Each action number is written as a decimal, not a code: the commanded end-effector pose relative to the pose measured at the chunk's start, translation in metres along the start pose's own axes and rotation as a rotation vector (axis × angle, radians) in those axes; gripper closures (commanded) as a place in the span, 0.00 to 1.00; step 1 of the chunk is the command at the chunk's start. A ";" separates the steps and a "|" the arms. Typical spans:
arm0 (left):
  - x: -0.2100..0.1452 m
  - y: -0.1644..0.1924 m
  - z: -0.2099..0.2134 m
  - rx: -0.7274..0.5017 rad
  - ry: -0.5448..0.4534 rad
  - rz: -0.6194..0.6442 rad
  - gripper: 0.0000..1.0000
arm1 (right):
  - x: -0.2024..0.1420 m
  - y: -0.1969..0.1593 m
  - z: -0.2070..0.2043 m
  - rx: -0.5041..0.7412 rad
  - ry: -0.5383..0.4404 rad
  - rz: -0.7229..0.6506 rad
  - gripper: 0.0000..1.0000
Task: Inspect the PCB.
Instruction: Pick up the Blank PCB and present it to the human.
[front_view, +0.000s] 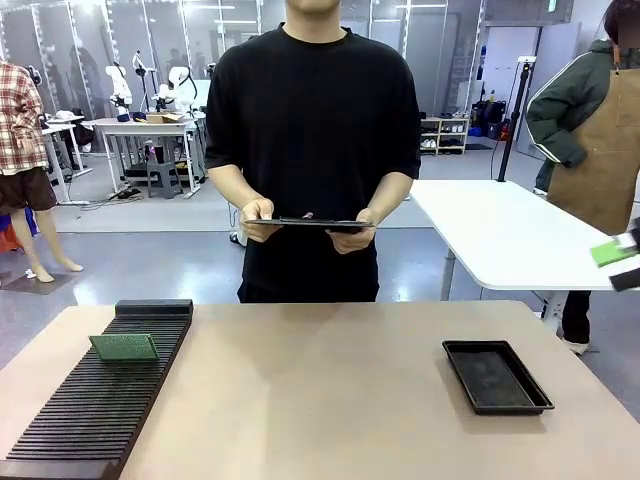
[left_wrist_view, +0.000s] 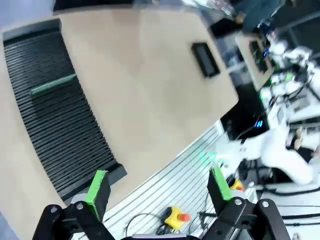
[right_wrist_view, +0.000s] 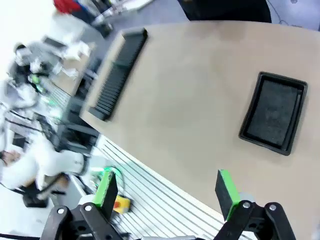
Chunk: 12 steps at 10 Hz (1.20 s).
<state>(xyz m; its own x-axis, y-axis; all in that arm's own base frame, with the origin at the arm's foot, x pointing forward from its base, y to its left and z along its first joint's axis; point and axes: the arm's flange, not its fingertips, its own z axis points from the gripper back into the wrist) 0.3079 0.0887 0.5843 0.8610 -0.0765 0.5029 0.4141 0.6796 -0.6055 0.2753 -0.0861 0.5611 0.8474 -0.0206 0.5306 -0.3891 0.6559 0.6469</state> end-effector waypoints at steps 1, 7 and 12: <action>-0.040 0.016 0.011 -0.131 -0.157 0.018 0.00 | -0.029 -0.018 0.009 0.119 -0.095 -0.053 0.00; -0.078 0.068 0.007 -0.301 -0.339 0.100 0.00 | -0.059 -0.039 0.001 0.247 -0.166 -0.032 0.00; -0.076 0.065 0.007 -0.315 -0.284 0.106 0.00 | -0.031 -0.042 0.028 0.240 -0.162 -0.082 0.00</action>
<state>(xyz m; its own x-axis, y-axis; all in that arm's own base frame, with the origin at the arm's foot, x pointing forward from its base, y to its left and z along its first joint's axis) 0.2653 0.1420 0.5078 0.8195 0.2164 0.5307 0.4079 0.4303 -0.8053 0.2540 -0.1339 0.5316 0.8304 -0.2029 0.5189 -0.3894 0.4549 0.8009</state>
